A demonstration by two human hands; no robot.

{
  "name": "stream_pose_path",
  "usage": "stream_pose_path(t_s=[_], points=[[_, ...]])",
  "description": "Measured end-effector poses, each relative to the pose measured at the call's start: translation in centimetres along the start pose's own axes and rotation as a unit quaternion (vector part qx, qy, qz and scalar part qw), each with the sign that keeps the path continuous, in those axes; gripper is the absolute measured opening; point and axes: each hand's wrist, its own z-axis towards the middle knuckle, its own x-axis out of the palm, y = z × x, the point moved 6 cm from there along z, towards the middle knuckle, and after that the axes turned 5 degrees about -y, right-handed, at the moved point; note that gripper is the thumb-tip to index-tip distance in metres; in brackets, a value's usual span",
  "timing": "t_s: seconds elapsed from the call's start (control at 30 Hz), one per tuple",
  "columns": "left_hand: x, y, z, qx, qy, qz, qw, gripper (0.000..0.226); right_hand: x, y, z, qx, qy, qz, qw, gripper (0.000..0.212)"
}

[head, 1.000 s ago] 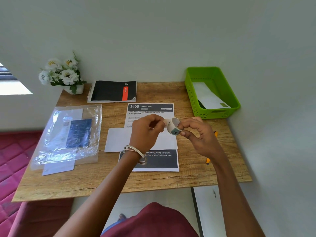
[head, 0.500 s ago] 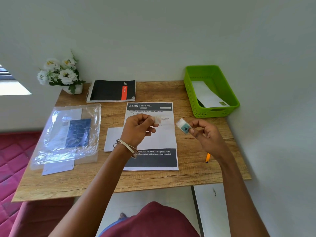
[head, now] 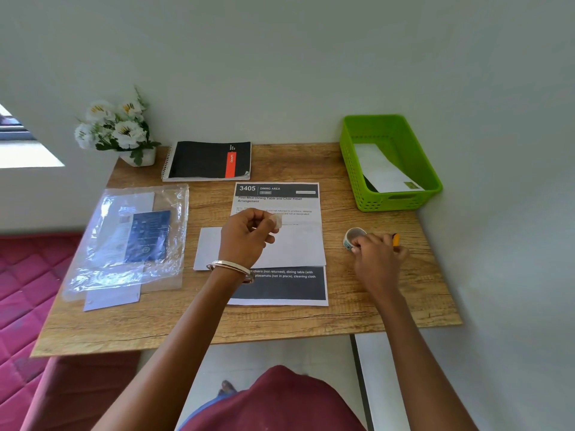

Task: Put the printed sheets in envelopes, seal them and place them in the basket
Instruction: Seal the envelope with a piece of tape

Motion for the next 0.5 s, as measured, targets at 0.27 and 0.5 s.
stream_pose_path(t_s=[0.27, 0.5], points=[[0.1, 0.4, -0.3, 0.030, -0.005, 0.040, 0.999, 0.011, -1.0, 0.9, -0.2, 0.002, 0.006, -0.009, 1.000, 0.024], [2.4, -1.8, -2.8, 0.424, -0.014, 0.373, 0.825, 0.002, -2.1, 7.7, -2.3, 0.193, 0.200, 0.585, 0.762, 0.034]])
